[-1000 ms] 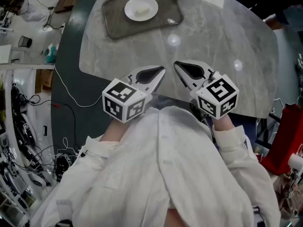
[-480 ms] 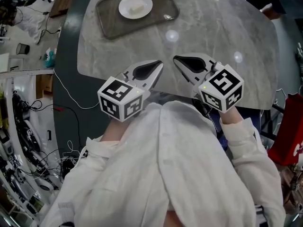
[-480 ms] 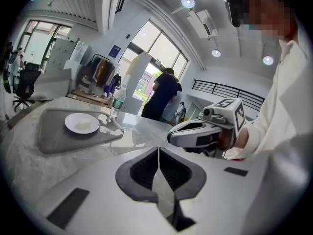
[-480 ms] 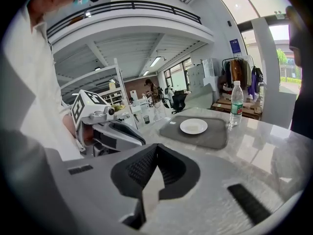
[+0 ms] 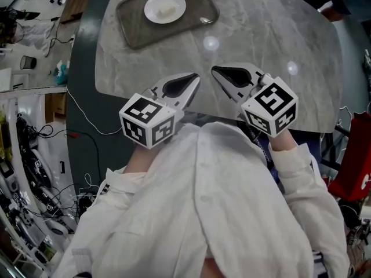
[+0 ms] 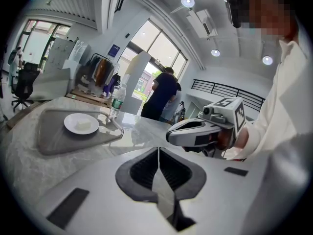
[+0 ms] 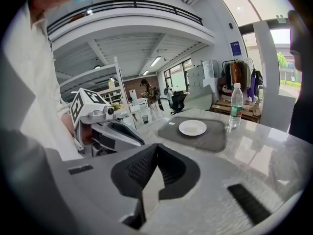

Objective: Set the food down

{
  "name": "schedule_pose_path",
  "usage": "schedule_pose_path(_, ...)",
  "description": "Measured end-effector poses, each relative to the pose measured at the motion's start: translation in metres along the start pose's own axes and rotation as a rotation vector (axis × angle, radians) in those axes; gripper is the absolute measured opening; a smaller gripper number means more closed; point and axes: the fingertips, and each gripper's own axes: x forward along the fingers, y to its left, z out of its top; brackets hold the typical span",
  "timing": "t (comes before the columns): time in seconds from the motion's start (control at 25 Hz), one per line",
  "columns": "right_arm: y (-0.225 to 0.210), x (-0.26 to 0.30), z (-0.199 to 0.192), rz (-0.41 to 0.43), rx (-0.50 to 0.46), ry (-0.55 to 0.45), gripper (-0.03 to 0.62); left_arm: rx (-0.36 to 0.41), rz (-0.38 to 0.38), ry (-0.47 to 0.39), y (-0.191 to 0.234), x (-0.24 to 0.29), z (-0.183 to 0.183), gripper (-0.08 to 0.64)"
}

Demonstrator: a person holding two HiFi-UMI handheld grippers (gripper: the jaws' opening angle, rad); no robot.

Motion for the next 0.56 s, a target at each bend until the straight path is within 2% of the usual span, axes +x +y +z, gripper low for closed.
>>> schedule_pose_path(0.56,0.007,0.005,-0.008,-0.072,0.096,-0.04,0.003,-0.006,0.011,0.007,0.009,-0.014,0.0,0.022)
